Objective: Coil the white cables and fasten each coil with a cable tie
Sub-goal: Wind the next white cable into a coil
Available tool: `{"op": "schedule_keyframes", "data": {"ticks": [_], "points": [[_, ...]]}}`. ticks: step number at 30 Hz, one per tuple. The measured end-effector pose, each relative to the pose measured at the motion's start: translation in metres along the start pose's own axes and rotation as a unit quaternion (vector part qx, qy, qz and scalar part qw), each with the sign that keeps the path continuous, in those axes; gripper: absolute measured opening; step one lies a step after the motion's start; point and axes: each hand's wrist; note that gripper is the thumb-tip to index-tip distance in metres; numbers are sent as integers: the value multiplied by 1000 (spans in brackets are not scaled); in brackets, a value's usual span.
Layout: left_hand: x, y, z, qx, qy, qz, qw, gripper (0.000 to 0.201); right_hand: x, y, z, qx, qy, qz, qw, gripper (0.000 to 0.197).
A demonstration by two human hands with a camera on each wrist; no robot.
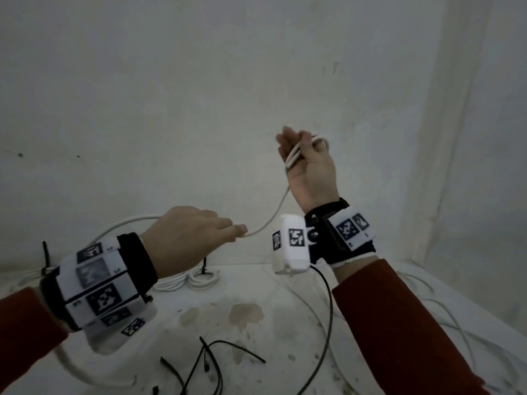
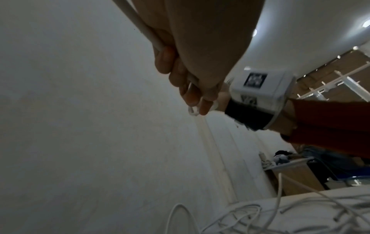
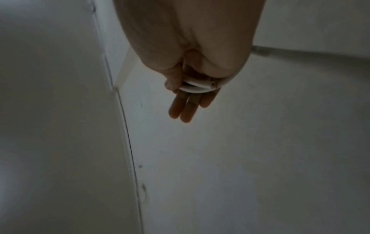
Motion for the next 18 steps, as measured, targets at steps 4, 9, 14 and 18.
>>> {"op": "schedule_keyframes", "data": {"ticks": [4, 9, 14, 18], "points": [[-6, -10, 0, 24, 5, -27, 999, 52, 24, -5, -2, -35, -6, -374, 927, 12], [-25, -23, -11, 30, -23, -55, 998, 31, 34, -17, -25, -180, 63, -652, 734, 18], [-41, -7, -21, 88, -118, -169, 975, 25, 34, -21, -41, -203, 188, -476, 834, 36], [-29, -4, -8, 116, -227, -337, 906, 51, 29, -5, -49, -210, 256, -333, 883, 62]]}}
Point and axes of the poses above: each hand's wrist, its own z-axis towards the middle knuckle, its own y-axis out of the palm, x = y × z, and after that the axes turned 14 degrees about y, right-handed
